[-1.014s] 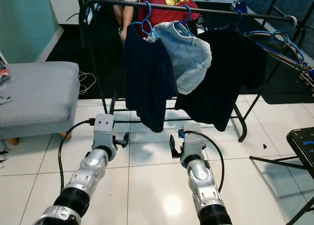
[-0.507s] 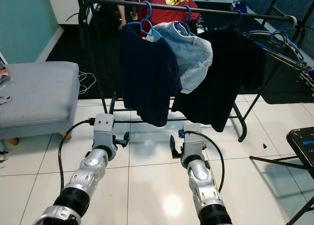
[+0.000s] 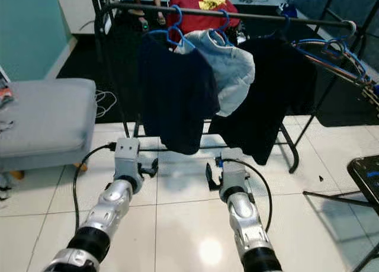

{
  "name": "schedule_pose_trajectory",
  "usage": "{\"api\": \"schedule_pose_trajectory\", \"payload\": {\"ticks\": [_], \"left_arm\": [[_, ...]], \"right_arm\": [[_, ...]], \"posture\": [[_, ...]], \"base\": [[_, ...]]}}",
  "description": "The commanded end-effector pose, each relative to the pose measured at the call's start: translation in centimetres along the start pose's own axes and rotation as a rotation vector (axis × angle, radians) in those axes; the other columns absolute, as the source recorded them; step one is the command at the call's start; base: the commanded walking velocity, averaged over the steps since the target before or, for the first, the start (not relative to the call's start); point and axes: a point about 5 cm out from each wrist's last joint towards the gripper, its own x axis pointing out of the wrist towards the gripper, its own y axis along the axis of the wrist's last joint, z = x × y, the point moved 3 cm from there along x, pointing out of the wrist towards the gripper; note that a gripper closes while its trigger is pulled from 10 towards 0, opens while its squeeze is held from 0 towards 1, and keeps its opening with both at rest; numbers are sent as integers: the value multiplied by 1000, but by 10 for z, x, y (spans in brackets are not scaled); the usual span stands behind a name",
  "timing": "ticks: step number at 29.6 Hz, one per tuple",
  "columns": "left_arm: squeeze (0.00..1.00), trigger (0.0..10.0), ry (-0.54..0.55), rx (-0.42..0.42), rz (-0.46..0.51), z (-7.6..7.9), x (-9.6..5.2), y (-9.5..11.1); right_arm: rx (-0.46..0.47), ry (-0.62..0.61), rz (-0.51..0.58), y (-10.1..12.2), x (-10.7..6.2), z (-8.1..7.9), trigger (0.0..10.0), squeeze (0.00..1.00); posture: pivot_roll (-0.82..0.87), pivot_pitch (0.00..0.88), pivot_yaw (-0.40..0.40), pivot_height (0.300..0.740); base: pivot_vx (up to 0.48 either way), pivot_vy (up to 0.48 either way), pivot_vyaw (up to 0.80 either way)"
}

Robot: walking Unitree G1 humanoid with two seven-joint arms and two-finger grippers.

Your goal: Hang hanger

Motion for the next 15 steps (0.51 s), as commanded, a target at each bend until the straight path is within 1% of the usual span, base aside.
{"api": "schedule_pose_trajectory", "payload": {"ticks": [1, 2, 5, 15], "left_arm": [[0, 10000, 2, -2, -17, -1, -1, -6], [0, 10000, 2, -2, -17, -1, -1, -6], [0, 10000, 3, -3, -15, -1, -1, -6], [0, 10000, 4, -12, -12, 0, -1, -6]], "right_arm": [[-14, 17, 4, 0, 0, -4, 10000, 0], [-14, 17, 4, 0, 0, -4, 10000, 0], [22, 10, 8, 0, 0, -3, 10000, 0], [21, 7, 4, -1, -1, 0, 10000, 0]], "posture": [[-28, 120, -41, 740], [-28, 120, -41, 740], [-29, 119, -41, 740], [-33, 124, -43, 740]], "base": [[349, 0, 644], [349, 0, 644], [349, 0, 0], [346, 0, 0]]}}
